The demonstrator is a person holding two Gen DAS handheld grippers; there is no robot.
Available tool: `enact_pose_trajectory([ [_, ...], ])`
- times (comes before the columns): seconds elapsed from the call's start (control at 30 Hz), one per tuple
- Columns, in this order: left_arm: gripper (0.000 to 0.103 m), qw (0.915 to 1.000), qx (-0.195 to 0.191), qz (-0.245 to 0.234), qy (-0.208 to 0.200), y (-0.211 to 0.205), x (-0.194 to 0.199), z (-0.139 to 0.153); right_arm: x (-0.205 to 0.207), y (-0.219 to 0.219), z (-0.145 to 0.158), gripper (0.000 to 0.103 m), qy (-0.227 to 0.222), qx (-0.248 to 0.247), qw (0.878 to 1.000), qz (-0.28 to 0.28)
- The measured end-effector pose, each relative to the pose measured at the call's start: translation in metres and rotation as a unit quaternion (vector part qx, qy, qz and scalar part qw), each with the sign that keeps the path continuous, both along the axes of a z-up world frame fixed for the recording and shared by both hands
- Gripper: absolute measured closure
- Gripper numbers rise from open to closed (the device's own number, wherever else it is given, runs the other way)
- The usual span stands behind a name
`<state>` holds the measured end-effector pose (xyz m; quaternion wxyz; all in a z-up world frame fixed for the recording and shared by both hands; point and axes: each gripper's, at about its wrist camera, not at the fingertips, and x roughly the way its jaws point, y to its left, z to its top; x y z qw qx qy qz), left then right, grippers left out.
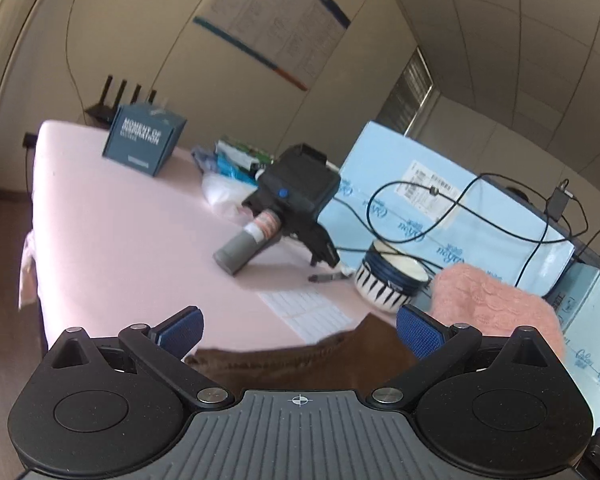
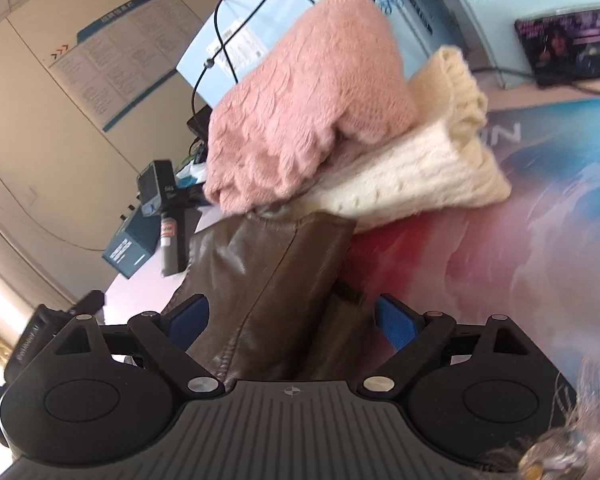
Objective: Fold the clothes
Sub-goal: 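Grasp the pink knit sweater with both grippers and lift it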
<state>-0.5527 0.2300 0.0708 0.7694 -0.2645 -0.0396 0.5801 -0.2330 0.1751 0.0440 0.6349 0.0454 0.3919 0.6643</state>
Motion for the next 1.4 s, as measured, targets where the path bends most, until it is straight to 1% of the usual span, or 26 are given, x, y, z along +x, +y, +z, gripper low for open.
enact_pose_trajectory([
  [0.07,0.000,0.9988,0.020,-0.044,-0.009,0.009,0.020,0.018,0.009,-0.003,0.009,0.010,-0.008,0.023,0.999,-0.021],
  [0.1,0.000,0.9961,0.021,-0.083,-0.022,0.018,0.036,0.025,0.013,-0.005,0.014,0.010,-0.007,0.035,0.999,-0.031],
  [0.17,0.000,0.9907,-0.008,-0.127,-0.048,0.047,0.067,0.035,0.017,-0.006,0.024,0.009,-0.017,0.067,0.996,-0.057],
  [0.2,0.000,0.9909,-0.030,-0.119,-0.055,0.062,0.085,0.037,0.018,-0.007,0.027,0.008,-0.023,0.078,0.994,-0.068],
  [0.23,0.000,0.9922,-0.049,-0.097,-0.060,0.075,0.104,0.037,0.017,-0.007,0.032,0.006,-0.032,0.093,0.992,-0.083],
  [0.3,0.000,0.9934,-0.076,-0.049,-0.071,0.093,0.134,0.027,0.018,-0.007,0.036,0.005,-0.046,0.111,0.988,-0.099],
  [0.33,0.000,0.9939,-0.082,-0.033,-0.066,0.099,0.145,0.021,0.019,-0.006,0.038,0.005,-0.053,0.113,0.987,-0.101],
  [0.47,0.000,0.9959,-0.069,-0.058,-0.004,0.111,0.162,-0.013,0.027,-0.001,0.041,0.003,-0.077,0.116,0.985,-0.100],
  [0.5,0.000,0.9946,-0.072,-0.075,-0.001,0.113,0.160,-0.016,0.028,0.004,0.041,0.003,-0.086,0.119,0.985,-0.094],
  [0.57,0.000,0.9909,-0.077,-0.108,-0.022,0.117,0.155,-0.022,0.029,0.020,0.041,0.003,-0.094,0.119,0.984,-0.095],
  [0.6,0.000,0.9884,-0.079,-0.125,-0.034,0.119,0.153,-0.024,0.030,0.031,0.040,0.003,-0.089,0.113,0.985,-0.096],
  [0.7,0.000,0.9839,-0.098,-0.138,-0.056,0.127,0.152,-0.035,0.033,0.062,0.033,0.003,-0.071,0.101,0.987,-0.100],
  [0.73,0.000,0.9838,-0.097,-0.140,-0.056,0.128,0.154,-0.036,0.034,0.070,0.031,0.003,-0.070,0.096,0.987,-0.104],
  [0.8,0.000,0.9839,-0.092,-0.144,-0.054,0.129,0.158,-0.038,0.034,0.086,0.025,0.008,-0.066,0.083,0.988,-0.110],
  [0.83,0.001,0.9847,-0.088,-0.141,-0.053,0.127,0.159,-0.038,0.034,0.091,0.023,0.014,-0.062,0.079,0.989,-0.113],
  [0.87,0.001,0.9844,-0.082,-0.146,-0.053,0.126,0.159,-0.038,0.032,0.093,0.021,0.020,-0.065,0.080,0.988,-0.119],
  [0.93,0.003,0.9841,-0.075,-0.153,-0.049,0.124,0.160,-0.037,0.028,0.094,0.020,0.041,-0.073,0.088,0.985,-0.131],
  [1.0,0.009,0.9841,-0.062,-0.159,-0.049,0.120,0.161,-0.035,0.025,0.093,0.024,0.052,-0.075,0.096,0.984,-0.128],
  [1.07,0.026,0.9842,-0.041,-0.163,-0.055,0.116,0.159,-0.032,0.024,0.090,0.028,0.057,-0.067,0.104,0.985,-0.123],
  [1.1,0.031,0.9843,-0.028,-0.164,-0.060,0.114,0.157,-0.030,0.024,0.087,0.030,0.059,-0.057,0.110,0.985,-0.119],
  [1.17,0.051,0.9829,0.000,-0.169,-0.074,0.109,0.153,-0.026,0.024,0.081,0.035,0.060,-0.036,0.125,0.985,-0.110],
  [1.2,0.054,0.9802,0.019,-0.176,-0.088,0.106,0.150,-0.024,0.023,0.078,0.037,0.061,-0.025,0.133,0.985,-0.106],
  [1.27,0.056,0.9719,0.065,-0.196,-0.113,0.098,0.144,-0.019,0.023,0.067,0.046,0.061,-0.003,0.157,0.983,-0.096],
  [1.33,0.057,0.9589,0.122,-0.220,-0.132,0.088,0.140,-0.013,0.024,0.052,0.058,0.061,0.011,0.184,0.979,-0.091],
  [1.37,0.057,0.9467,0.155,-0.241,-0.147,0.082,0.138,-0.011,0.025,0.042,0.066,0.061,0.013,0.199,0.976,-0.091],
  [1.4,0.057,0.9352,0.176,-0.262,-0.160,0.078,0.137,-0.010,0.026,0.033,0.073,0.061,0.016,0.214,0.972,-0.091],
])
